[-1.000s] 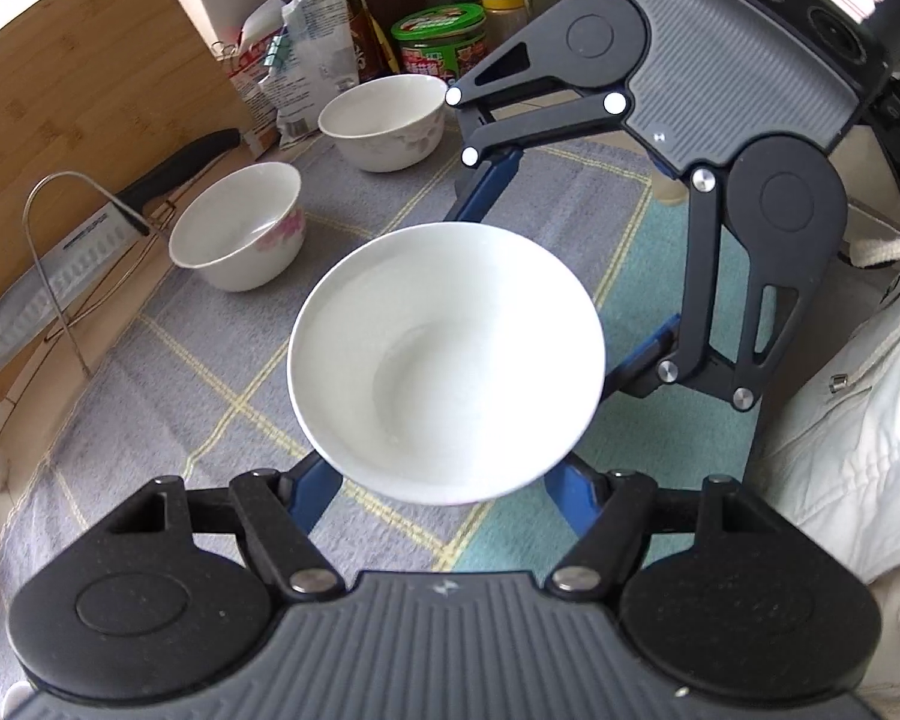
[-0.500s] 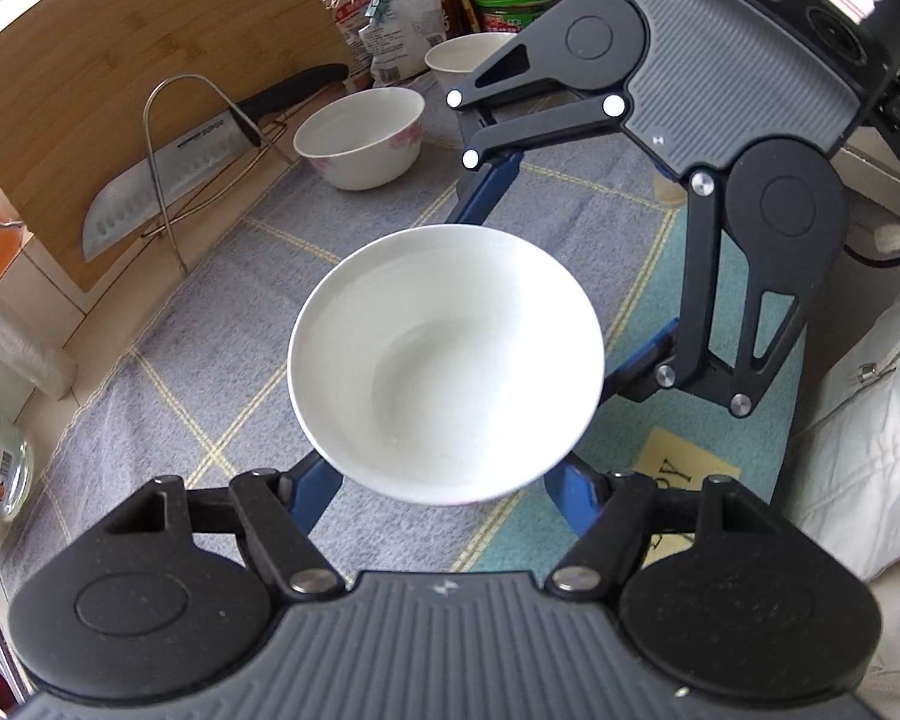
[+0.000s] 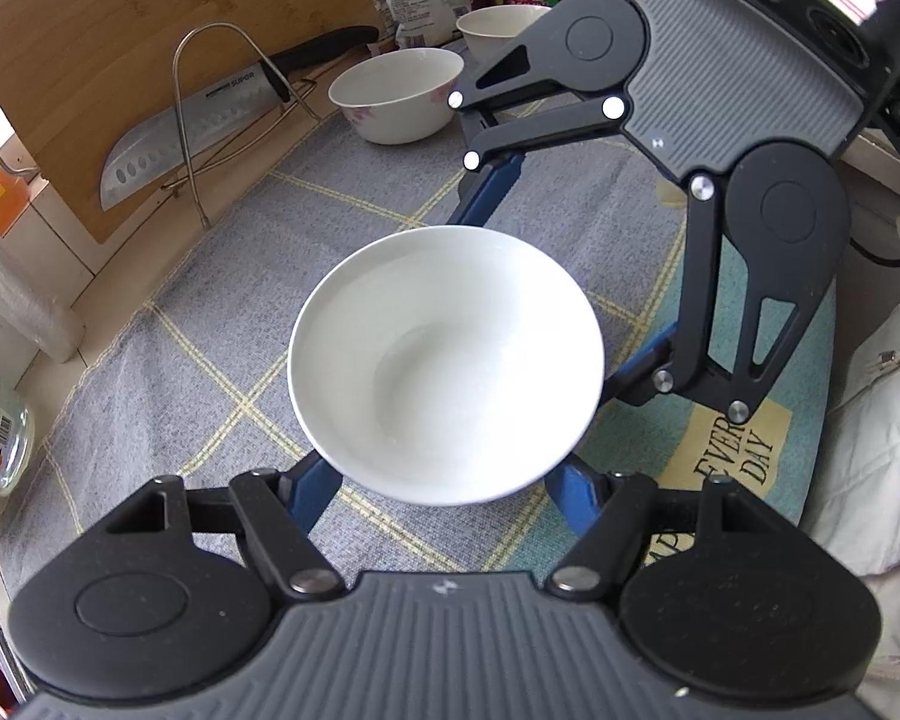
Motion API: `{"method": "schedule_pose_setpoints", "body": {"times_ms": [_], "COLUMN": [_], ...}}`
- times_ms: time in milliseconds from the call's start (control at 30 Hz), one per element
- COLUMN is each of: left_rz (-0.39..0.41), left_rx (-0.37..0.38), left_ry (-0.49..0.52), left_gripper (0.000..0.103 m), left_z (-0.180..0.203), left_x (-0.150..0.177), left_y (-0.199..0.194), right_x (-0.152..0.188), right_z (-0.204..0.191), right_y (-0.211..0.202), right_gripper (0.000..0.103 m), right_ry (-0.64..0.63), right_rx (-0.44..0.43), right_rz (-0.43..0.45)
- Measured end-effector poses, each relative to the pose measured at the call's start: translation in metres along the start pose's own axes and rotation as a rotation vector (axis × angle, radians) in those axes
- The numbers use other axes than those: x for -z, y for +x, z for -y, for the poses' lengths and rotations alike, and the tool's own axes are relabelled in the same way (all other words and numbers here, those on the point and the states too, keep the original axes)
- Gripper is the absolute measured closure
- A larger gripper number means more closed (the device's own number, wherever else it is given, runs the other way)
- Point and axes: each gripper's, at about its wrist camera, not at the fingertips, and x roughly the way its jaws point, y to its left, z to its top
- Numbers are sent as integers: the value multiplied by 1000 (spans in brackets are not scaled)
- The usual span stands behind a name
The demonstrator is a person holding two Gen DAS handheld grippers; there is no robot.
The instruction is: Organize plates and bowls
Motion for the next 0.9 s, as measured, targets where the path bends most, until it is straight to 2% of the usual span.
{"method": "schedule_pose_setpoints", "body": {"times_ms": [667, 767, 900], "left_rz": [5, 29, 47], "left_rx": [29, 17, 3], "left_ry": [-36, -53, -75], "left_gripper": [28, 19, 15], "left_z": [-5, -6, -6], "left_x": [1, 1, 2], "left_y": [12, 9, 3], "right_x": [2, 3, 2], "right_z": [2, 3, 4], "right_y": [7, 4, -1], "right_gripper": [15, 2, 0], "right_ry": [42, 58, 71], "right_rx": [-5, -12, -4], "right_rz": [-37, -15, 5]}}
